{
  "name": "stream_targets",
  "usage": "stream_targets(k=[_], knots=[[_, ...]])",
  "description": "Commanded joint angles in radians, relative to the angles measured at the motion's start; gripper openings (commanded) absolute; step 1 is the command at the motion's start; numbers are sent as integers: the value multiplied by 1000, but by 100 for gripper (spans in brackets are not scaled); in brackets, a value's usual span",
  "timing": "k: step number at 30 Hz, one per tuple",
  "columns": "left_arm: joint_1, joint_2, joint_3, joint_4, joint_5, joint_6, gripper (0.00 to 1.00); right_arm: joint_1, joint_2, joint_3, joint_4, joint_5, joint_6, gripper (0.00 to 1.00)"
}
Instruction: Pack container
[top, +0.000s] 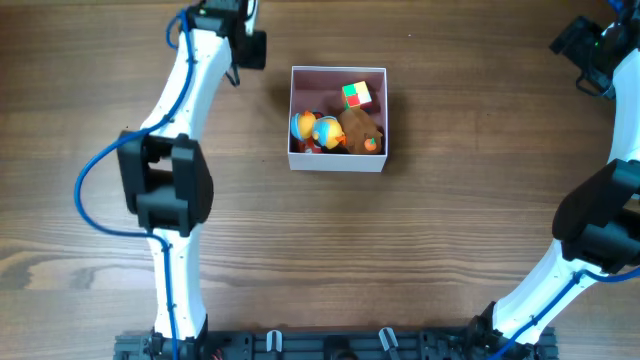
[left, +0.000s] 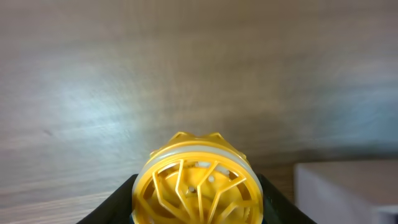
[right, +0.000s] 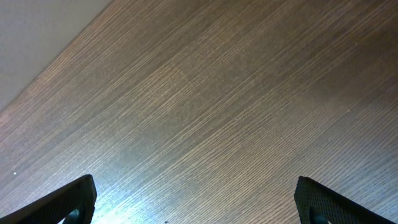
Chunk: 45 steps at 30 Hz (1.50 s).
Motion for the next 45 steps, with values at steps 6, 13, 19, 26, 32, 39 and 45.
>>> stream_targets(k=[6, 13, 19, 26, 32, 39, 45], knots=[[-171, -187, 67, -56, 325, 7, 42, 6, 16, 2, 2, -5, -10, 100], [-284, -182, 45, -177, 266, 24, 43, 6, 16, 2, 2, -5, -10, 100], [-282, -174, 0, -202, 234, 24, 48, 6, 16, 2, 2, -5, -10, 100], [-275, -174, -101, -115, 173, 24, 92, 6, 16, 2, 2, -5, -10, 100], [-208, -212, -66, -26, 167, -37, 100, 6, 16, 2, 2, -5, -10, 100], [-82, -476, -50, -272, 64, -160, 100, 6, 16, 2, 2, -5, -10, 100], [-86, -488, -51, -391, 60, -329, 100, 6, 16, 2, 2, -5, -10, 100]])
